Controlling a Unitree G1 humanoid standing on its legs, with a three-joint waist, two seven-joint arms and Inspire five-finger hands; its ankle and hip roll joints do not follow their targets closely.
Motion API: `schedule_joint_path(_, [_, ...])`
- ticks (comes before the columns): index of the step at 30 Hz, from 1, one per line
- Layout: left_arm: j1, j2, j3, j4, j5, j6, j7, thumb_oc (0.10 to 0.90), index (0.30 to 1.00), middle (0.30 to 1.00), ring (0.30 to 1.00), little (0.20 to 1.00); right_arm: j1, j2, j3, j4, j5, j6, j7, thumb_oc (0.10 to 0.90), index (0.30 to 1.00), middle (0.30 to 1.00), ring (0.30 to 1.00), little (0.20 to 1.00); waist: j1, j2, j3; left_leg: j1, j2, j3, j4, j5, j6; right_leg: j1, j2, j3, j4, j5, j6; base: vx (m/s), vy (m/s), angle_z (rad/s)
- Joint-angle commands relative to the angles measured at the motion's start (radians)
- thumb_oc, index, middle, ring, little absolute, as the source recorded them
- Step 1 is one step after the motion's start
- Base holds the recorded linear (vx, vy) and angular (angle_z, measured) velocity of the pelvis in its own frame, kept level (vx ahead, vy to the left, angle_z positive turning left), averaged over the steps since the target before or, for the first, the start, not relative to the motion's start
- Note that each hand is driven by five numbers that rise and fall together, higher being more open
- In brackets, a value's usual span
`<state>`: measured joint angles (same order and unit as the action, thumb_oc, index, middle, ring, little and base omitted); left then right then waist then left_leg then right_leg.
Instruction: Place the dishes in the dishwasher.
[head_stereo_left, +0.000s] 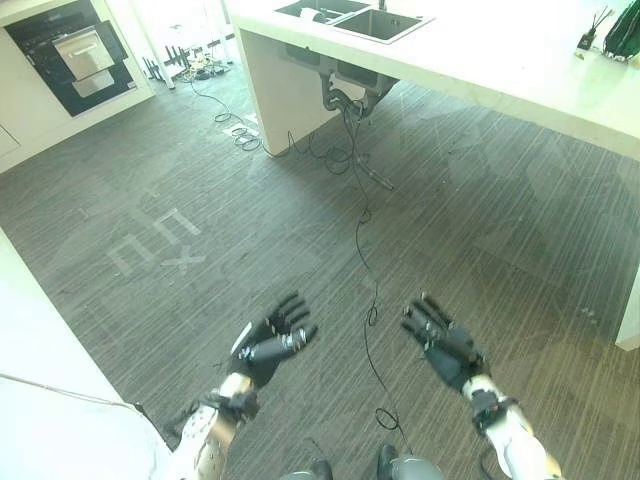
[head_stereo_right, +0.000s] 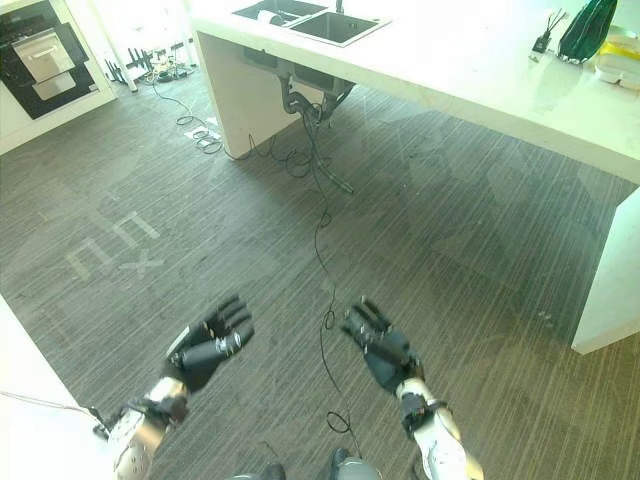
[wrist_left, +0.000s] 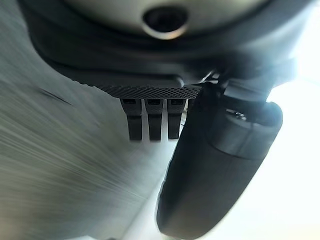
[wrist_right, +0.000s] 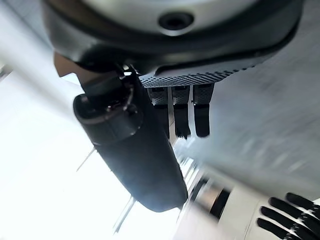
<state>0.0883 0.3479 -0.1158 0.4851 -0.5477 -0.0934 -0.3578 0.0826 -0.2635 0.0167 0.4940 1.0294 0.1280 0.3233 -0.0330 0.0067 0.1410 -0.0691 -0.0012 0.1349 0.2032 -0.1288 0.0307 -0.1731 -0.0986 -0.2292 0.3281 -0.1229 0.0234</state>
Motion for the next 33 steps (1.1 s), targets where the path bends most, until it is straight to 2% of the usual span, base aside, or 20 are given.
schedule_joint_path(1, [0.010, 0.066, -0.007, -0.018, 0.160, -0.102, -0.052, 0.800, 0.900, 0.900, 0.900, 0.900, 0.019, -0.027, 0.009, 0.001, -0.081, -0.035, 0.079, 0.800, 0.900, 0.900, 0.900, 0.900, -0.017, -0.007, -0.055, -0.039, 0.045, 0.027, 0.097, -0.111, -0.051, 0.071, 0.007, 0.034, -0.028, -0.081, 0.105, 0.00, 0.000, 0.00])
schedule_joint_path(3, [-0.010, 0.073, -0.027, 0.061, 0.146, -0.059, -0.098, 0.800, 0.900, 0.900, 0.900, 0.900, 0.009, -0.040, 0.016, 0.055, -0.143, -0.060, 0.100, 0.800, 0.900, 0.900, 0.900, 0.900, -0.023, -0.003, -0.050, -0.038, 0.046, 0.031, 0.097, -0.112, -0.052, 0.070, 0.008, 0.038, -0.028, -0.080, 0.107, 0.00, 0.000, 0.00])
schedule_joint_path(5, [-0.025, 0.076, -0.037, 0.104, 0.169, -0.022, -0.066, 0.800, 0.900, 0.900, 0.900, 0.900, -0.002, -0.056, 0.022, 0.066, -0.179, -0.099, 0.112, 0.800, 0.900, 0.900, 0.900, 0.900, -0.023, 0.002, -0.048, -0.039, 0.046, 0.030, 0.097, -0.112, -0.051, 0.067, 0.007, 0.036, -0.028, -0.082, 0.108, 0.00, -0.020, -0.04])
schedule_joint_path(6, [-0.026, 0.076, -0.038, 0.107, 0.172, -0.021, -0.062, 0.800, 0.900, 0.900, 0.900, 0.900, -0.002, -0.057, 0.022, 0.068, -0.180, -0.102, 0.114, 0.800, 0.900, 0.900, 0.900, 0.900, -0.023, 0.002, -0.048, -0.040, 0.046, 0.030, 0.097, -0.113, -0.051, 0.067, 0.006, 0.036, -0.028, -0.082, 0.108, 0.01, -0.055, -0.02])
schedule_joint_path(7, [-0.039, 0.061, -0.046, 0.184, 0.241, -0.034, 0.005, 0.800, 0.900, 0.900, 0.900, 0.900, -0.016, -0.061, 0.035, 0.097, -0.180, -0.121, 0.112, 0.800, 0.900, 0.900, 0.900, 0.900, -0.021, 0.002, -0.045, -0.036, 0.044, 0.027, 0.097, -0.115, -0.052, 0.073, 0.007, 0.032, -0.028, -0.086, 0.108, 0.03, -0.050, 0.01])
schedule_joint_path(10, [-0.051, 0.039, -0.056, 0.253, 0.303, -0.044, 0.066, 0.800, 0.900, 0.900, 0.900, 0.900, -0.025, -0.058, 0.043, 0.124, -0.209, -0.138, 0.096, 0.800, 0.900, 0.900, 0.900, 0.900, -0.023, 0.000, -0.046, -0.035, 0.045, 0.027, 0.097, -0.117, -0.052, 0.075, 0.009, 0.031, -0.028, -0.090, 0.106, 0.01, -0.045, 0.01])
schedule_joint_path(20, [-0.072, 0.008, -0.039, 0.256, 0.296, -0.050, 0.150, 0.800, 0.900, 0.900, 0.900, 0.900, -0.038, -0.074, 0.057, 0.130, -0.324, -0.190, 0.050, 0.800, 0.900, 0.900, 0.900, 0.900, -0.025, -0.003, -0.031, -0.024, 0.056, 0.040, 0.097, -0.115, -0.054, 0.085, 0.018, 0.023, -0.028, -0.098, 0.089, 0.02, -0.056, 0.04])
schedule_joint_path(23, [-0.072, 0.005, -0.029, 0.261, 0.284, -0.069, 0.171, 0.800, 0.900, 0.900, 0.900, 0.900, -0.044, -0.083, 0.062, 0.121, -0.342, -0.187, 0.054, 0.800, 0.900, 0.900, 0.900, 0.900, -0.021, -0.007, -0.018, 0.011, 0.043, 0.055, 0.097, -0.110, -0.055, 0.101, 0.019, 0.020, -0.028, -0.107, 0.077, 0.07, -0.062, 0.00])
schedule_joint_path(24, [-0.074, 0.001, -0.026, 0.266, 0.278, -0.084, 0.181, 0.800, 0.900, 0.900, 0.900, 0.900, -0.047, -0.085, 0.061, 0.118, -0.351, -0.186, 0.053, 0.800, 0.900, 0.900, 0.900, 0.900, -0.019, -0.016, -0.011, 0.022, 0.030, 0.074, 0.097, -0.094, -0.053, 0.107, 0.012, 0.020, -0.028, -0.108, 0.071, 0.13, -0.068, -0.05])
schedule_joint_path(25, [-0.082, -0.001, -0.027, 0.268, 0.264, -0.108, 0.199, 0.800, 0.900, 0.900, 0.900, 0.900, -0.046, -0.092, 0.063, 0.108, -0.361, -0.187, 0.047, 0.800, 0.900, 0.900, 0.900, 0.900, -0.009, -0.043, 0.006, 0.026, 0.007, 0.099, 0.097, -0.039, -0.054, 0.119, -0.010, 0.026, -0.028, -0.108, 0.059, 0.14, -0.084, -0.08])
schedule_joint_path(26, [-0.088, 0.000, -0.027, 0.266, 0.259, -0.127, 0.208, 0.800, 0.900, 0.900, 0.900, 0.900, -0.047, -0.101, 0.063, 0.106, -0.362, -0.187, 0.044, 0.800, 0.900, 0.900, 0.900, 0.900, 0.001, -0.060, 0.022, -0.003, -0.003, 0.094, 0.150, 0.034, -0.067, 0.125, -0.021, 0.031, -0.028, -0.106, 0.046, 0.12, -0.078, -0.08])
schedule_joint_path(27, [-0.094, 0.004, -0.025, 0.252, 0.250, -0.144, 0.219, 0.800, 0.900, 0.900, 0.900, 0.900, -0.053, -0.113, 0.063, 0.116, -0.358, -0.190, 0.045, 0.800, 0.900, 0.900, 0.900, 0.900, 0.012, -0.062, 0.051, -0.103, 0.009, 0.071, 0.272, 0.072, -0.078, 0.131, -0.015, 0.038, -0.028, -0.107, 0.031, 0.07, -0.036, 0.00])
schedule_joint_path(29, [-0.099, 0.004, -0.021, 0.249, 0.230, -0.149, 0.211, 0.800, 0.900, 0.900, 0.900, 0.900, -0.066, -0.122, 0.060, 0.146, -0.362, -0.204, 0.062, 0.800, 0.900, 0.900, 0.900, 0.900, 0.024, -0.050, 0.073, -0.157, 0.011, 0.063, 0.265, 0.105, -0.084, 0.139, -0.001, 0.045, -0.028, -0.113, 0.028, 0.11, 0.064, 0.32])
schedule_joint_path(31, [-0.088, -0.003, -0.011, 0.248, 0.218, -0.149, 0.185, 0.800, 0.900, 0.900, 0.900, 0.900, -0.078, -0.123, 0.063, 0.161, -0.373, -0.217, 0.072, 0.800, 0.900, 0.900, 0.900, 0.900, 0.035, -0.035, 0.078, -0.141, 0.013, 0.080, 0.123, 0.123, -0.081, 0.152, 0.010, 0.042, -0.028, -0.122, 0.034, 0.29, 0.210, 0.22])
schedule_joint_path(32, [-0.066, -0.008, -0.006, 0.233, 0.225, -0.144, 0.149, 0.800, 0.900, 0.900, 0.900, 0.900, -0.079, -0.121, 0.065, 0.155, -0.383, -0.229, 0.077, 0.800, 0.900, 0.900, 0.900, 0.900, 0.042, 0.005, 0.075, -0.201, 0.073, 0.065, 0.097, 0.085, -0.084, 0.164, 0.050, 0.039, -0.028, -0.137, 0.039, 0.41, 0.292, -0.08])
schedule_joint_path(33, [-0.056, -0.009, -0.006, 0.226, 0.231, -0.141, 0.139, 0.800, 0.900, 0.900, 0.900, 0.900, -0.076, -0.121, 0.065, 0.150, -0.379, -0.231, 0.075, 0.800, 0.900, 0.900, 0.900, 0.900, 0.043, 0.014, 0.074, -0.225, 0.092, 0.054, 0.097, 0.081, -0.088, 0.169, 0.058, 0.037, -0.028, -0.143, 0.039, 0.45, 0.319, -0.02])
